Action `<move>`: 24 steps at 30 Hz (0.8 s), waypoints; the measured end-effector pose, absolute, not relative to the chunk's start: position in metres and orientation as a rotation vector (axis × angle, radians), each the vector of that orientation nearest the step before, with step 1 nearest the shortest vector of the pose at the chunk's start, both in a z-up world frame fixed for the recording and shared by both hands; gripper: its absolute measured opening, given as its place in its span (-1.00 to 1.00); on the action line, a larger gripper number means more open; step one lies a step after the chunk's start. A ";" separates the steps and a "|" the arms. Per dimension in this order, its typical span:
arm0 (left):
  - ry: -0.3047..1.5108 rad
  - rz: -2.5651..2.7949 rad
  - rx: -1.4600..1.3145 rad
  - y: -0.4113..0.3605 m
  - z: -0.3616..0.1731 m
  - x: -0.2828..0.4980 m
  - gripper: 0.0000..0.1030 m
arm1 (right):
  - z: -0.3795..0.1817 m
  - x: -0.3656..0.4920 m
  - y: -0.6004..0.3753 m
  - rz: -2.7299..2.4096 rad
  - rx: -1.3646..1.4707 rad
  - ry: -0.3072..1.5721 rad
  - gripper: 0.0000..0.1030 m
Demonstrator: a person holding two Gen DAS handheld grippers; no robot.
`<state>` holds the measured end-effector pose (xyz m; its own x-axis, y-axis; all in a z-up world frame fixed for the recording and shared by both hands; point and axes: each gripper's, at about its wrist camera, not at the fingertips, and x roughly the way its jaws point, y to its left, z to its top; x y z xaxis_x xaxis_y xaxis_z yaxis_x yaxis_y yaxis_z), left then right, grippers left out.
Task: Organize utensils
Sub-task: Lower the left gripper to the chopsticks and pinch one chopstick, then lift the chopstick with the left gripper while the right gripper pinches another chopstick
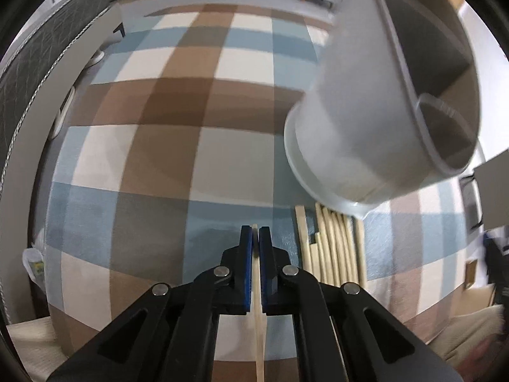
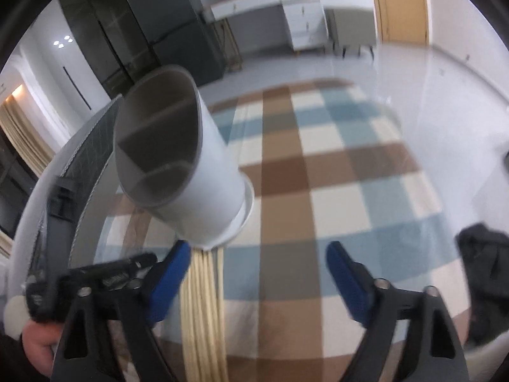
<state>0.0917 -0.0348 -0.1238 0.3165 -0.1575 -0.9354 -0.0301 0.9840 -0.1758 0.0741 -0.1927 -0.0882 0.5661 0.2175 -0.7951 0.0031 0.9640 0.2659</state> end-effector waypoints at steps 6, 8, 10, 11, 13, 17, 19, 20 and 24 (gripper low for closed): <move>1.175 -0.112 -0.282 -0.022 -0.095 0.085 -1.00 | -0.121 0.094 -0.161 0.188 0.162 1.122 -0.01; 1.159 -0.115 -0.317 -0.027 -0.087 0.081 -1.00 | -0.135 0.100 -0.147 0.195 0.109 1.172 -0.27; 1.143 -0.110 -0.346 -0.008 -0.087 0.085 -1.00 | -0.144 0.102 -0.137 0.196 0.065 1.197 -0.42; 1.137 -0.111 -0.365 -0.001 -0.085 0.085 -1.00 | -0.148 0.102 -0.131 0.188 0.035 1.206 -0.42; 1.130 -0.116 -0.401 0.010 -0.080 0.081 -1.00 | -0.152 0.102 -0.125 0.195 0.011 1.212 -0.48; 1.122 -0.120 -0.434 0.022 -0.077 0.086 -1.00 | -0.155 0.101 -0.110 0.175 -0.099 1.193 -0.53; 1.118 -0.130 -0.442 0.021 -0.076 0.086 -1.00 | -0.156 0.099 -0.106 0.158 -0.132 1.201 -0.76; 1.116 -0.134 -0.445 0.021 -0.074 0.085 -1.00 | -0.157 0.098 -0.106 0.163 -0.133 1.206 -0.83; 1.108 -0.137 -0.458 0.024 -0.071 0.086 -1.00 | -0.155 0.091 -0.105 0.179 -0.167 1.230 -0.95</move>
<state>0.0855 0.0244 -0.0705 0.4485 -0.3310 -0.8302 -0.1183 0.8987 -0.4223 0.0912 -0.1054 -0.1555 0.3236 0.0460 -0.9451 -0.2257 0.9737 -0.0299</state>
